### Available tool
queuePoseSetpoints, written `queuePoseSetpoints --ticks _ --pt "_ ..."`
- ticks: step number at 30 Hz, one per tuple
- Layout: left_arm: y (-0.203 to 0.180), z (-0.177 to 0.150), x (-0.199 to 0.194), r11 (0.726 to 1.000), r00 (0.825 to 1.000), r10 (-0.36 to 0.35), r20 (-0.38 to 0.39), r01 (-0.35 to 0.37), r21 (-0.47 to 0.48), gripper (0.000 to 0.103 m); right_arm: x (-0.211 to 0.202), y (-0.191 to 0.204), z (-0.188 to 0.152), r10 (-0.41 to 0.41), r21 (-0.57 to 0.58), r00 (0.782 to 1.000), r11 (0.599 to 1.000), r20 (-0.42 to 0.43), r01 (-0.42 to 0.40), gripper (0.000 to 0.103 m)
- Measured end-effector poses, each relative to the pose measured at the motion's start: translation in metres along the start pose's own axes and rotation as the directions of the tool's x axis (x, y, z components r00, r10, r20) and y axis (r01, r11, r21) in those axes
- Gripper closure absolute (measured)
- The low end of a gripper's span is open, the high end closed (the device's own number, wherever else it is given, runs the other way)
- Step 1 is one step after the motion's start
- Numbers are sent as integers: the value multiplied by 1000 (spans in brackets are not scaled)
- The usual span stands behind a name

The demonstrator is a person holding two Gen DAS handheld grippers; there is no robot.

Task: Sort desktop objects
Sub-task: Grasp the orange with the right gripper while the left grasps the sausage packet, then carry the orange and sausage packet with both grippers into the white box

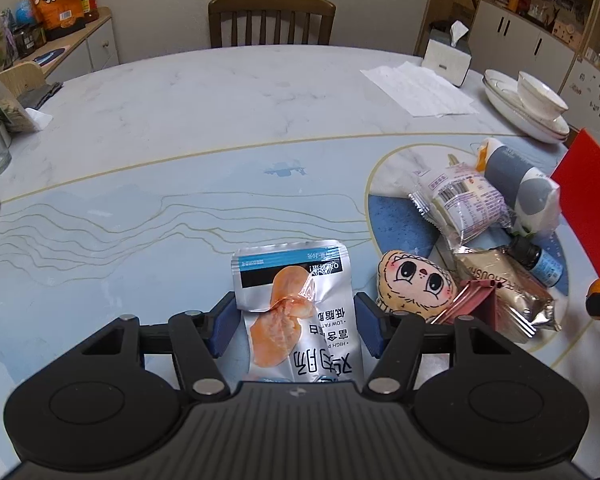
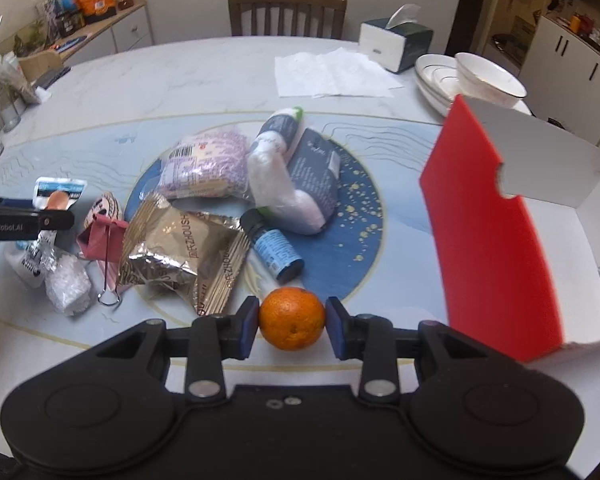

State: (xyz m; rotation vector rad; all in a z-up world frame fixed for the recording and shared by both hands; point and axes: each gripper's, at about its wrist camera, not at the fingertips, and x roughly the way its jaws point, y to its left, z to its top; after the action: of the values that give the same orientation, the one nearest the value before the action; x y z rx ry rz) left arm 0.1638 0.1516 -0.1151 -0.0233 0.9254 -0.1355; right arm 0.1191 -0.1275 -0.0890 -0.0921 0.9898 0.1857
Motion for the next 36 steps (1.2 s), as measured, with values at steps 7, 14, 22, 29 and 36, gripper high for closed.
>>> queuePoseSetpoints --ticks 7,14,22,29,36 --pt "4 1 -26 999 1000 -6 31 7 -32 42 -23 -8 0 12 4 1000 1000 22 -12 69" --pt "-15 7 -59 999 998 -4 64 7 -50 42 -53 -22 7 37 -20 996 999 81 -35 69" --pt "-65 13 -89 999 994 -14 110 19 -46 42 -80 -62 20 89 -42 987 996 131 -85 69" --pt "-120 15 -99 998 993 -31 112 36 -43 42 -83 -116 25 89 -27 989 996 114 -87 69" --pt "-174 16 -96 999 992 -44 117 46 -21 42 -84 -170 21 101 0 987 995 128 -102 69"
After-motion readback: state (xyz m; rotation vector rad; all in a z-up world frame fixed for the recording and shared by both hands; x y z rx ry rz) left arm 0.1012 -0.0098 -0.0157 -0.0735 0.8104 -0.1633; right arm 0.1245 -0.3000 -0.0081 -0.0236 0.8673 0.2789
